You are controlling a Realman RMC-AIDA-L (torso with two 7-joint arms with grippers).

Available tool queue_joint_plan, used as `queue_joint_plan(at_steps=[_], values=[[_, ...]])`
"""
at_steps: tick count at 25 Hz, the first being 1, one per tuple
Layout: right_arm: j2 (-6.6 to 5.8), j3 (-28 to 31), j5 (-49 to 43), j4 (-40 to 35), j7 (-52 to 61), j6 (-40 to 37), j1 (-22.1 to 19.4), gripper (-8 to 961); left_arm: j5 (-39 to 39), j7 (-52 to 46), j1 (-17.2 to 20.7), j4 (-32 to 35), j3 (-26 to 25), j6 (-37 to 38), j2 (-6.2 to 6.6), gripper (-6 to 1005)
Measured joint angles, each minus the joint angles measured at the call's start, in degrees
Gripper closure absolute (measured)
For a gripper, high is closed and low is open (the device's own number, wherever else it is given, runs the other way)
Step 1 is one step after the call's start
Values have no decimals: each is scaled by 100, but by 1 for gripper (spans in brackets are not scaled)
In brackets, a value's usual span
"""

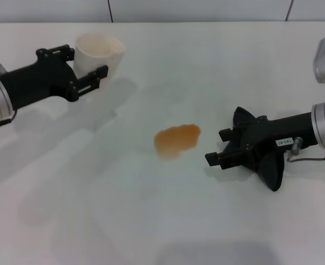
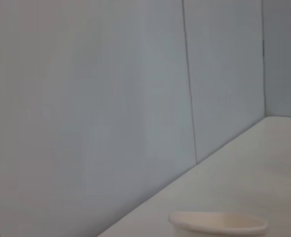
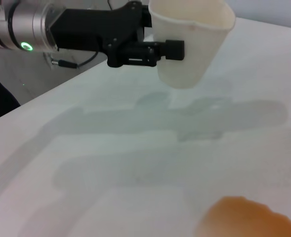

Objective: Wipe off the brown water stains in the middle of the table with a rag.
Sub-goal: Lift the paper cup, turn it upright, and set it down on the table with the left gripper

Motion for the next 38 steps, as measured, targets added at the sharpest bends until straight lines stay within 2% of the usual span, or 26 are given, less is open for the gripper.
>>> queue_joint_plan(at_steps=[8, 13, 20, 28, 38], values=[[-24, 14, -9, -180, 43, -92, 24, 163, -177, 660, 93, -430, 57, 71, -44, 440], [-43, 197, -49, -327, 63, -322, 111, 163, -477, 941, 319, -447, 301, 122, -43, 440], [-41, 303, -107, -349, 78, -372, 156, 163, -732, 1571, 547, -610, 310, 112, -47, 440], [-24, 262, -332, -394, 250, -383, 226, 163, -1222, 2598, 463, -1237, 272, -25, -23, 439], [-21, 192, -414, -387, 312, -414, 273, 163, -1460, 3248, 135, -1855, 277, -232, -28, 439]])
